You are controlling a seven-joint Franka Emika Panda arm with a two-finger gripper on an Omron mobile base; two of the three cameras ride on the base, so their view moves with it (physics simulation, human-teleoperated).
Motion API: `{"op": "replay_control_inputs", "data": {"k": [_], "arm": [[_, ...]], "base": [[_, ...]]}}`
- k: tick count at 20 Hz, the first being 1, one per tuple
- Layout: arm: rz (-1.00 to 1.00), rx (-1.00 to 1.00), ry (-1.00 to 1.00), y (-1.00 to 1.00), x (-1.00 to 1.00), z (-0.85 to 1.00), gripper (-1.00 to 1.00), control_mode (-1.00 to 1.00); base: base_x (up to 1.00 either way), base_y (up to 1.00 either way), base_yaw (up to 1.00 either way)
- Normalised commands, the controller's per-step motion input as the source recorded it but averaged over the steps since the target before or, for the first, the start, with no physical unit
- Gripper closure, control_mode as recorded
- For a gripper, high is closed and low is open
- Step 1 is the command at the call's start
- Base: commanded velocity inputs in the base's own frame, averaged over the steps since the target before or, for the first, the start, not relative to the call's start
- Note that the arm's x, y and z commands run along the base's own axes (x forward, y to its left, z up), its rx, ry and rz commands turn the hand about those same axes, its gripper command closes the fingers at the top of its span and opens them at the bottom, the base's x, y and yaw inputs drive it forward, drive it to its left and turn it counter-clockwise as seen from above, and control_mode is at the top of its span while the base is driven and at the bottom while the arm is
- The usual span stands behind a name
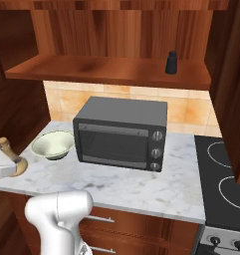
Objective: Retrieve the bottle and the shaker from the cabinet and place them next to the mixing bowl on the counter. Then add garlic from the fridge to the mixing bowl.
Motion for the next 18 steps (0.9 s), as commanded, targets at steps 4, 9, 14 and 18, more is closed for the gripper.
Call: {"op": "replay_control_inputs", "data": {"k": [4, 9, 14, 18], "arm": [[0.09, 0.07, -0.24, 0.00, 0.44, -0.42, 1.00, -1.00], [0.05, 0.05, -0.08, 0.00, 0.42, -0.09, 1.00, -1.00], [0.01, 0.00, -0.01, 0.24, 0.09, 0.00, 1.00, -1.00], [0.01, 0.00, 0.02, 0.59, -0.15, -0.08, 1.00, -1.00]], "base": [[0.00, 0.00, 0.00], [0.00, 0.00, 0.00], [0.00, 0.00, 0.00], [0.00, 0.00, 0.00]]}}
